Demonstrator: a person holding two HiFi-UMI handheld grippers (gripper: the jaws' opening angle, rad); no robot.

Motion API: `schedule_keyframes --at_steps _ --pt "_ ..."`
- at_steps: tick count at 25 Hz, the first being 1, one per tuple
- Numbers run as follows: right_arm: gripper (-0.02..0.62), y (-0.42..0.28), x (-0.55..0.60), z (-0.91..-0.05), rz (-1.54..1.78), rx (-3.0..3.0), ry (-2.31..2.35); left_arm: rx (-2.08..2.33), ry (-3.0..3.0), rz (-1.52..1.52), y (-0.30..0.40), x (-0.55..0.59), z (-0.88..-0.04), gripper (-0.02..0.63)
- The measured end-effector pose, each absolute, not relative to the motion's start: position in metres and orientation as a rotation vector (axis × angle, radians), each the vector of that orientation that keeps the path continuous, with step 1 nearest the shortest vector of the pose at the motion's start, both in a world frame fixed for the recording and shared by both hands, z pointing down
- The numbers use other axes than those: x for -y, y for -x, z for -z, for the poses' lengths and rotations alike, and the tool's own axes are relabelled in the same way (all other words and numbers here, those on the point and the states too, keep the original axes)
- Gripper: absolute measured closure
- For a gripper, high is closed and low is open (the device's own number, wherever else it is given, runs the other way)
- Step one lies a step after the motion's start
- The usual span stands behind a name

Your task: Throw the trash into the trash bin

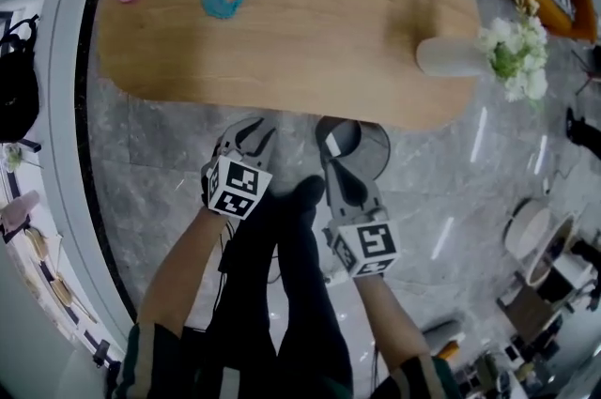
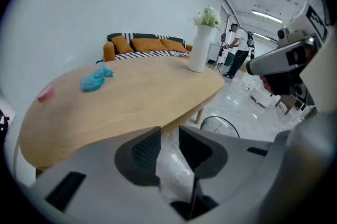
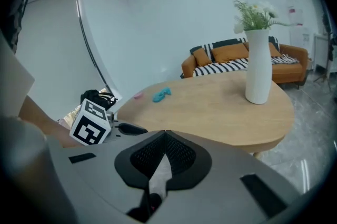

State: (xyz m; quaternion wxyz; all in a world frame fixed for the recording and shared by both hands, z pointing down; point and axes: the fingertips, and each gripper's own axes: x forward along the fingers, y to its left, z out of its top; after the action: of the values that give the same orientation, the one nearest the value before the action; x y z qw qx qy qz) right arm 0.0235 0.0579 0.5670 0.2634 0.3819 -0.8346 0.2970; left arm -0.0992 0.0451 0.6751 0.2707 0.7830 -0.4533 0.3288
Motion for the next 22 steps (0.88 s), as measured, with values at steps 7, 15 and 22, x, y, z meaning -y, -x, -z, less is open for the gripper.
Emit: schedule_keyframes --at_steps 7,15,22 --pt "0.595 0.029 -0.038 -0.54 -0.707 2.337 -0.962 1.464 -2.054 -0.791 0.185 -0.023 -0.616 0.566" --pt "0.595 0.078 -0.013 -0.519 -0.673 2.394 -0.935 1.565 -2.027 -0.782 0.249 -0.007 -0.591 0.604" --pt "0.595 0.105 0.014 -0.52 -0.625 2.415 -0.933 1.581 -2.075 -0.784 0.277 0.032 -0.581 0.604"
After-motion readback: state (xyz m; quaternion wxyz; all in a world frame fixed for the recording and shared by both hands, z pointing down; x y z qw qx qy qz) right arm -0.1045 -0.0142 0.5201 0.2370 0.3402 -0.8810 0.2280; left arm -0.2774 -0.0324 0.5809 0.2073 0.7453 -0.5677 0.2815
